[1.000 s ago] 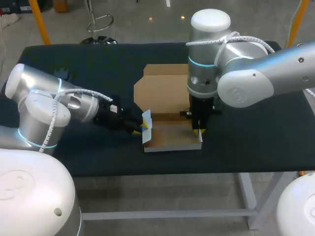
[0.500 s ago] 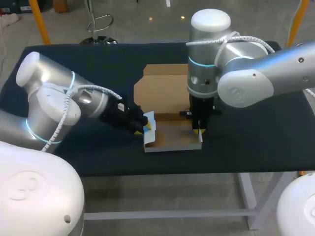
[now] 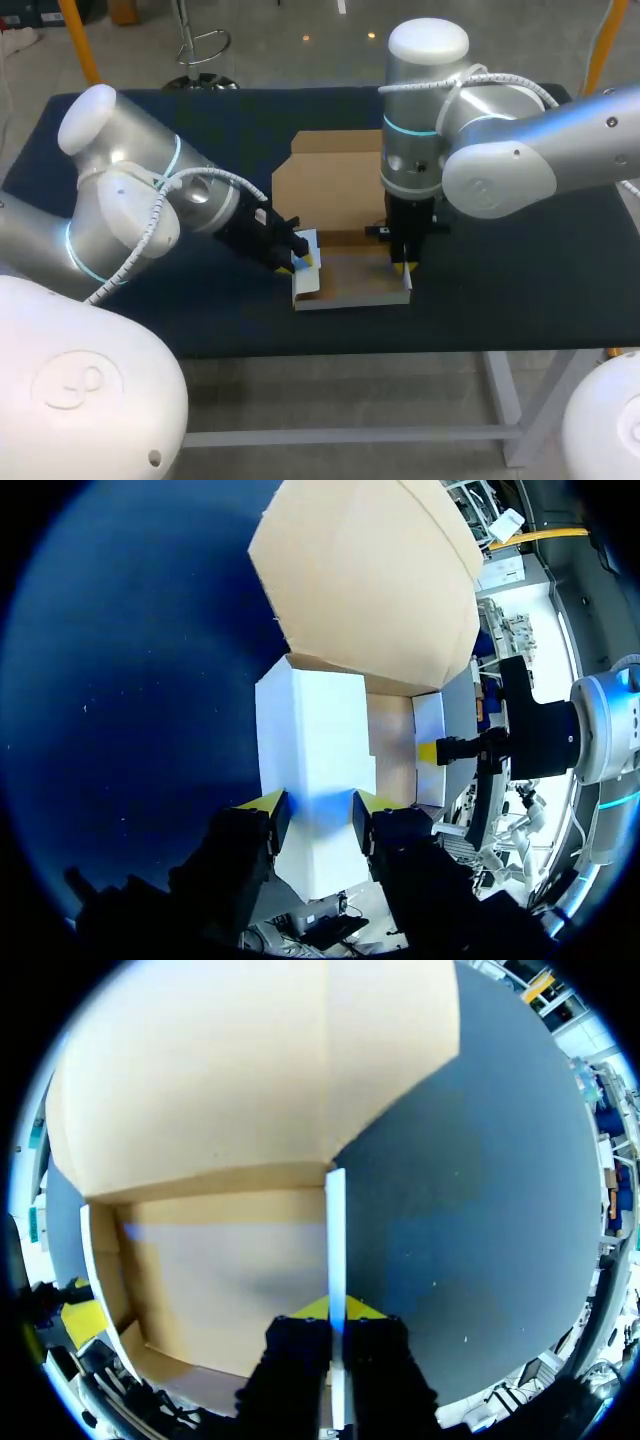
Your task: Assemble the packaging by folding the flat box into shape, placing the metal phone stand inside, and closing the box properly
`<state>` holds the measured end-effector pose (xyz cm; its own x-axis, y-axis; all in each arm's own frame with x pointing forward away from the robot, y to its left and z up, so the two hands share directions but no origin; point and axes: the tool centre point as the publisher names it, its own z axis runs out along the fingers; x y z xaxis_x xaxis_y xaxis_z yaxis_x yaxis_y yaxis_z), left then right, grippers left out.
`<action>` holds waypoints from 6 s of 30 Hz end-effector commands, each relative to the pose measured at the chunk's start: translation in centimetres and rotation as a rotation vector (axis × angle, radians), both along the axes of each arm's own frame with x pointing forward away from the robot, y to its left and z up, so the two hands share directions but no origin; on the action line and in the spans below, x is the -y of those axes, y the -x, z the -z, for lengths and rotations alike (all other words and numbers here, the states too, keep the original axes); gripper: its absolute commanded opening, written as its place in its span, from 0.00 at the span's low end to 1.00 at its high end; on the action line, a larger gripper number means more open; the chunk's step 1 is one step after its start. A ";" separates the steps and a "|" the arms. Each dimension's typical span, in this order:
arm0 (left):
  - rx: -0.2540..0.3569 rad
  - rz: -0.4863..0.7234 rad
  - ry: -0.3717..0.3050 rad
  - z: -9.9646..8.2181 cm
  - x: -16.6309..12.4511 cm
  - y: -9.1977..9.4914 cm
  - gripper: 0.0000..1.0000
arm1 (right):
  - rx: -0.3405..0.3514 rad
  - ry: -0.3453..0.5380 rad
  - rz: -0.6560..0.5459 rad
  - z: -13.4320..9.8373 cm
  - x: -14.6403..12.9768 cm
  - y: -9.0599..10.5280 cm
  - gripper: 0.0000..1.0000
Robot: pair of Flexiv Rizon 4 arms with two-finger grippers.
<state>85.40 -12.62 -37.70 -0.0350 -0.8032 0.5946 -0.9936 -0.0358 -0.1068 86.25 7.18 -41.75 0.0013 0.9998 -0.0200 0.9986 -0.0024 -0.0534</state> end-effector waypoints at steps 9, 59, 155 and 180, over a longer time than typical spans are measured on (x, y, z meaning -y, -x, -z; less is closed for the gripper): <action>-0.020 -0.048 -0.228 0.3 0.3 -0.4 0.45 | -0.003 0.001 -0.001 0.1 -0.2 0.0 0.00; -0.027 -0.084 -0.620 0.7 -0.1 -0.9 0.43 | -0.003 0.001 -0.001 0.1 -0.2 0.0 0.00; 0.018 -0.121 -0.652 2.2 -2.3 -0.1 0.00 | 0.272 -0.268 -0.392 -7.5 2.1 3.1 1.00; -0.005 -0.100 -0.664 2.7 -3.7 -0.4 0.00 | 0.459 -0.508 -1.096 -10.9 5.1 8.0 1.00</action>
